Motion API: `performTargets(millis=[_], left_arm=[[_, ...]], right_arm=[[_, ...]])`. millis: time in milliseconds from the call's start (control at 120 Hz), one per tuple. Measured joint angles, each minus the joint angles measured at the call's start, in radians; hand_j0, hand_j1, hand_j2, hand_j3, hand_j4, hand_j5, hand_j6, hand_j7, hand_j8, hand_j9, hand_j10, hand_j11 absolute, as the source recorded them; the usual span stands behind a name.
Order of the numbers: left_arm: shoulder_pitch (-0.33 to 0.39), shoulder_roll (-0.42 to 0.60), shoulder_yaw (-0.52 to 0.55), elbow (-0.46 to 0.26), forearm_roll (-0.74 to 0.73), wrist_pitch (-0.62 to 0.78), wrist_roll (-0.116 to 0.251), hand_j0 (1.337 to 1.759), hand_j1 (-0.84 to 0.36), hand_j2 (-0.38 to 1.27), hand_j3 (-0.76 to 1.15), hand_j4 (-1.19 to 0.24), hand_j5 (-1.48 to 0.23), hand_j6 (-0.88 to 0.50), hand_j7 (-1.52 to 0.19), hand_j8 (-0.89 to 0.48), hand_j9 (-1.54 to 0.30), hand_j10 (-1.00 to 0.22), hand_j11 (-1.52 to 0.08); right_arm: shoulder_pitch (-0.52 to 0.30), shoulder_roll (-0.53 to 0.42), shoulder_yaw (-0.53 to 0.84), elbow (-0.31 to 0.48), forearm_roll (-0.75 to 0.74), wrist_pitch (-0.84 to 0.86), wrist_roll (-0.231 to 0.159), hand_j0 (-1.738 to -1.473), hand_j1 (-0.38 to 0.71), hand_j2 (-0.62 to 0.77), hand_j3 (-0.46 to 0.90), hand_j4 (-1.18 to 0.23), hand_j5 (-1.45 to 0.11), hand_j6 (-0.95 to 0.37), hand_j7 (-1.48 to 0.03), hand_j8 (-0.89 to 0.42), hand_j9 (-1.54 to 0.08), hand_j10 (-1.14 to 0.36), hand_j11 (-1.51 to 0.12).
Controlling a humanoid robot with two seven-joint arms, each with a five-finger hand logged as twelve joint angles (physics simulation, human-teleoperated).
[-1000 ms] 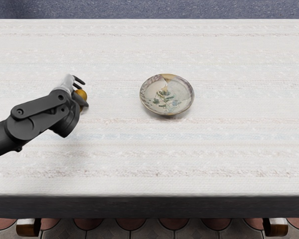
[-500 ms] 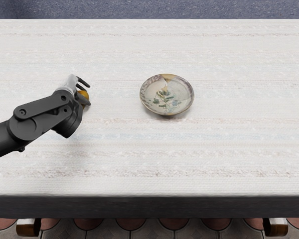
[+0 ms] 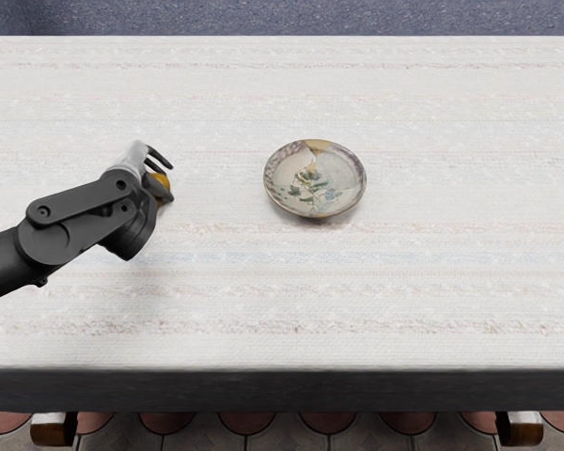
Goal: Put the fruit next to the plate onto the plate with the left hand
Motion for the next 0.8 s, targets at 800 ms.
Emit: performTargets(millis=[800], left_arm=[[-0.023, -0.002, -0.001, -0.023, -0.006, -0.003, 0.001, 1.652, -0.34, 0.45, 0.0, -0.77, -1.09, -0.58, -1.06, -0.43, -1.05, -0.6, -1.05]], right_arm=[[0.0, 0.0, -0.001, 0.0, 0.0, 0.0, 0.0, -1.658, -0.35, 0.0, 0.0, 0.0, 0.0, 0.0, 0.0, 0.0, 0.0, 0.0, 0.0]])
